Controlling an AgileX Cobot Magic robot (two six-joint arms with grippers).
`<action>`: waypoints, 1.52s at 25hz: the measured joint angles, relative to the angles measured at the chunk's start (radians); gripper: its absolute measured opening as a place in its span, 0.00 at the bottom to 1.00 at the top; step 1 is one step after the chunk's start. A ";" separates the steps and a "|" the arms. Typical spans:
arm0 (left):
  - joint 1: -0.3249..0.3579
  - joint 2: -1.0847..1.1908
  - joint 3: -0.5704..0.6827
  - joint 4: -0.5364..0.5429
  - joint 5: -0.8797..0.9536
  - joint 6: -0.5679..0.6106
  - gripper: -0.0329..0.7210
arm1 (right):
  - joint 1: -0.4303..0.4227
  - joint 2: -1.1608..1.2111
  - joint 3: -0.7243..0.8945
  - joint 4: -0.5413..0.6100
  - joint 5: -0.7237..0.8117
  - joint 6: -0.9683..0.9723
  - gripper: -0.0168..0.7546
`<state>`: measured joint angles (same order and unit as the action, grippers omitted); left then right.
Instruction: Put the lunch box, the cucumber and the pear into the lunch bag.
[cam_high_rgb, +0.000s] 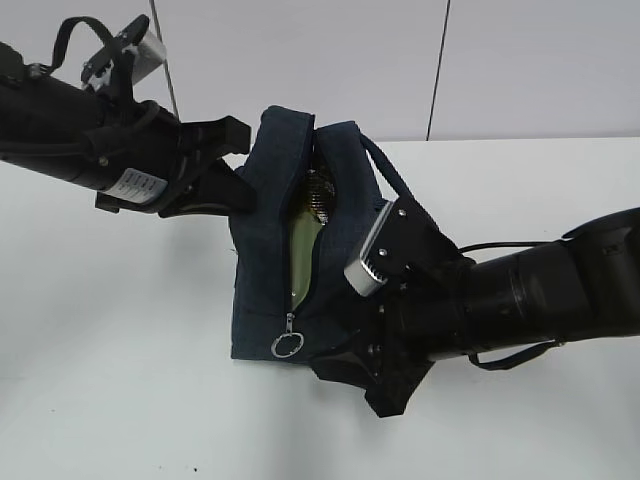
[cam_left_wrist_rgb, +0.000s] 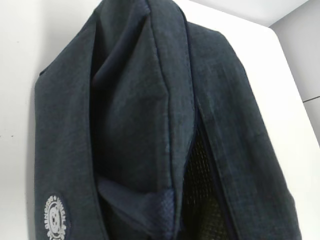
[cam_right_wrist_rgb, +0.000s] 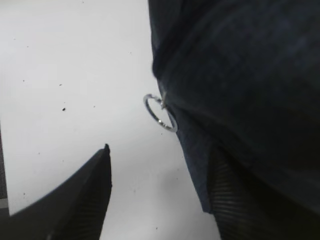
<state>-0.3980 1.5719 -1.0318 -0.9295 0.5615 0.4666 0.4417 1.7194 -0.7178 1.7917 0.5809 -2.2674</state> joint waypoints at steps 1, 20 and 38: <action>0.000 0.000 0.000 0.000 0.000 0.000 0.02 | 0.000 0.000 -0.009 0.000 -0.003 -0.005 0.63; 0.000 0.000 0.000 0.001 -0.009 0.000 0.02 | 0.000 0.152 -0.082 0.001 0.058 -0.053 0.63; 0.000 0.000 -0.001 0.001 -0.027 0.000 0.02 | 0.004 0.217 -0.170 -0.005 0.038 -0.054 0.63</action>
<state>-0.3980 1.5719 -1.0325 -0.9284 0.5343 0.4666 0.4454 1.9367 -0.8879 1.7866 0.6187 -2.3218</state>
